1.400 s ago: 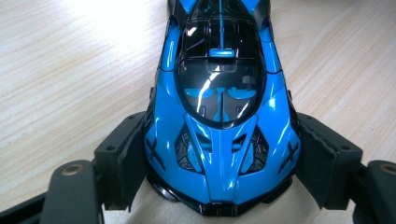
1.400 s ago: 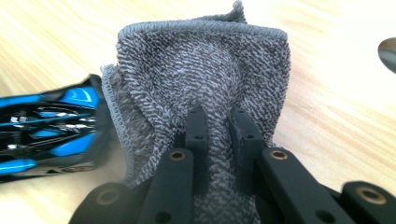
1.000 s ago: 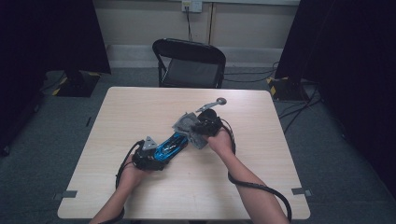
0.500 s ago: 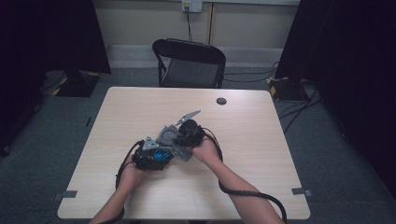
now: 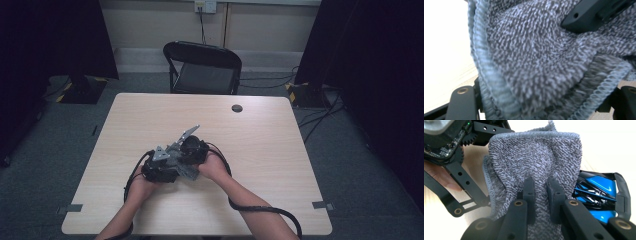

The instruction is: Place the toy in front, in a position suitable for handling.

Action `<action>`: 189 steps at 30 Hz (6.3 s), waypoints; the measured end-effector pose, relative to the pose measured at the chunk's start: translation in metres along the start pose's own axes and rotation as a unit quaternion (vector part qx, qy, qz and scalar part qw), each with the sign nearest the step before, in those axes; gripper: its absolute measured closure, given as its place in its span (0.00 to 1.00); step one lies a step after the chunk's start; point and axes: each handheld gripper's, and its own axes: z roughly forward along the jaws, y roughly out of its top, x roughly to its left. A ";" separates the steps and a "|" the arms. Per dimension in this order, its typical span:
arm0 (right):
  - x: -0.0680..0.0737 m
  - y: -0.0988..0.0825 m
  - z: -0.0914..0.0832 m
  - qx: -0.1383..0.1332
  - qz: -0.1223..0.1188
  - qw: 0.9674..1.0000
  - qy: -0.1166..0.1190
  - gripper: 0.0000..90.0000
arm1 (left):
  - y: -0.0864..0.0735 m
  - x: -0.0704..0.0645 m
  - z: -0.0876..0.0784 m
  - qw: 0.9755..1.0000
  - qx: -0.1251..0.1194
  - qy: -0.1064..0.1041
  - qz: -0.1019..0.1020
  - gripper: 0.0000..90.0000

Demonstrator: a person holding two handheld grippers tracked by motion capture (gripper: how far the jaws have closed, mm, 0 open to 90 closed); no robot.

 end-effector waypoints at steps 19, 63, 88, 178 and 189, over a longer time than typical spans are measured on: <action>-0.008 -0.007 0.000 -0.021 0.024 0.999 -0.005 0.89 | 0.000 0.000 0.000 1.000 0.000 0.000 0.000 0.28; -0.054 -0.010 -0.006 -0.016 0.082 0.995 -0.054 0.89 | 0.000 0.000 0.000 1.000 0.000 0.000 0.000 0.28; -0.075 -0.017 -0.011 -0.018 0.114 0.991 -0.074 0.89 | 0.000 0.000 0.000 1.000 0.000 0.000 0.000 0.28; 0.000 -0.007 0.002 -0.003 0.016 1.000 0.018 0.88 | 0.000 0.000 0.000 1.000 0.000 0.001 0.000 0.28; -0.003 -0.004 0.000 0.001 0.012 1.000 0.006 0.88 | 0.000 0.000 0.000 1.000 0.000 0.001 0.001 0.28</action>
